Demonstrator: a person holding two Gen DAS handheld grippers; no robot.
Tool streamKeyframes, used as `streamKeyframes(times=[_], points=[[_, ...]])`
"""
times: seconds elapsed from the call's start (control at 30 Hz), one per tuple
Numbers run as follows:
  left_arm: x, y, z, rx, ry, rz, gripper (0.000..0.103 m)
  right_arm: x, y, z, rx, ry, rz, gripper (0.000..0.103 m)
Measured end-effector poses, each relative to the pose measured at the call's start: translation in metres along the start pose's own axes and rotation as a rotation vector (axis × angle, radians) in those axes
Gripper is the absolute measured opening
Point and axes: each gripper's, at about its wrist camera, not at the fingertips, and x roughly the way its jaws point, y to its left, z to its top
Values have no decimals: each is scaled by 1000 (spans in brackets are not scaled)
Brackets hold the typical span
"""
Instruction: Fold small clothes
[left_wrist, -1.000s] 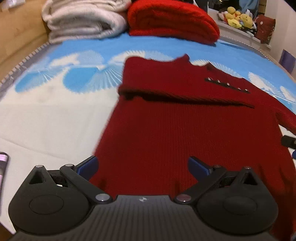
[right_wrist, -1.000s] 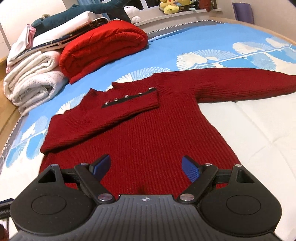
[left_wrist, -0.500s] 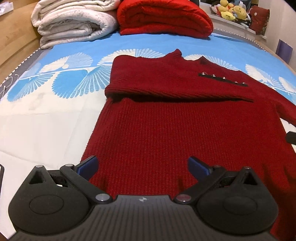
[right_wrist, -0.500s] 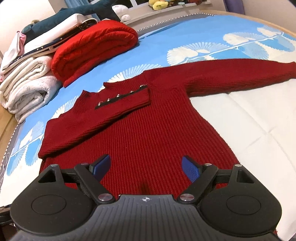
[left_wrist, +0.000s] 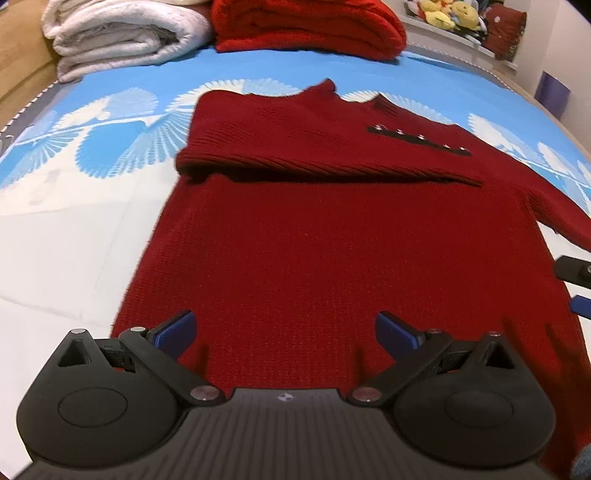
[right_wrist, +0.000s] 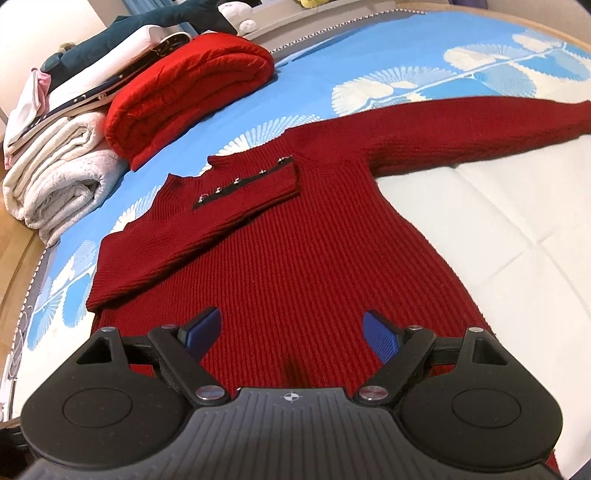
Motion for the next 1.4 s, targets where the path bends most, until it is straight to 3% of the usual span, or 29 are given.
streamKeyframes(times=[0.53, 0.7, 0.83, 0.93, 1.03, 1.27, 1.4], points=[[5, -25, -2, 59, 8, -22, 103, -2, -10, 6, 14, -14, -28, 85], [2, -25, 1, 42, -6, -22, 103, -8, -29, 30, 54, -110, -97, 85], [4, -21, 8, 9, -2, -16, 103, -21, -72, 68, 188, -235, -154, 85], [4, -16, 11, -16, -5, -6, 103, -26, -130, 90, 473, -295, -117, 85], [3, -7, 13, -44, -11, 20, 103, -16, -180, 108, 661, -321, -127, 85], [5, 10, 20, -97, -17, 71, 103, 31, -253, 126, 856, -352, -170, 85], [7, 18, 22, -108, -14, 94, 103, 49, -269, 139, 840, -403, -184, 88]])
